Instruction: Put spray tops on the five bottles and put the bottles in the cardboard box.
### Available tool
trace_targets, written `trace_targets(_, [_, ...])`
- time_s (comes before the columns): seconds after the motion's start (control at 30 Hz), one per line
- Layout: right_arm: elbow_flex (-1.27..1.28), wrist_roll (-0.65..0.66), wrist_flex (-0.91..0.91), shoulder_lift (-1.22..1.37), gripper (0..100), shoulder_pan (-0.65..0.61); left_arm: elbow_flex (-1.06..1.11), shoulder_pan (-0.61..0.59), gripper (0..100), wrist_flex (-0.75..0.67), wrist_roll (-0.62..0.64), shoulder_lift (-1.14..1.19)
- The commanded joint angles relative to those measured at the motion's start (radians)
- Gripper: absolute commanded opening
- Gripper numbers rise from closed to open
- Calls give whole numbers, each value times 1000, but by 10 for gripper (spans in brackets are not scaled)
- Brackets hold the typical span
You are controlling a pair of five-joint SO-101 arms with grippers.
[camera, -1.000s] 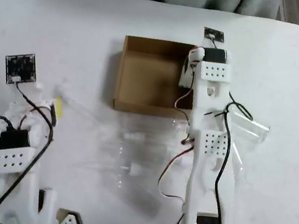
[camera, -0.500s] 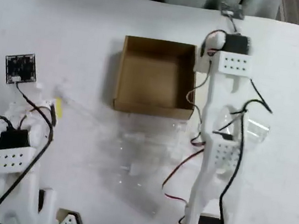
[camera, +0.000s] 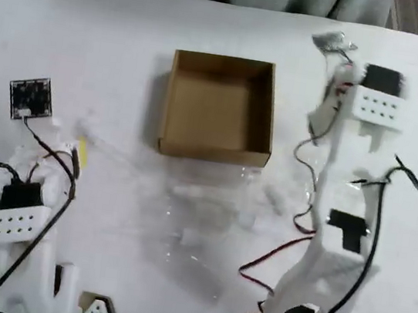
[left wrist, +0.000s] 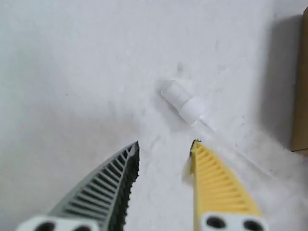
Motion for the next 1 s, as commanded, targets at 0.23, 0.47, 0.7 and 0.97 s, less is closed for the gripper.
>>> trace_targets(0.23, [493, 46, 2, -369, 158, 140, 18, 12, 184, -78, 6, 1])
trace_targets(0.47, [825, -52, -168, -570, 77, 134, -5, 44, 184, 58, 8, -1])
trace_targets(0.7, [1125, -58, -375, -653, 41, 137, -256, -76, 185, 307, 8, 7])
trace_targets(0.97, [1428, -58, -713, -661, 41, 97, -491, -153, 185, 505, -49, 8])
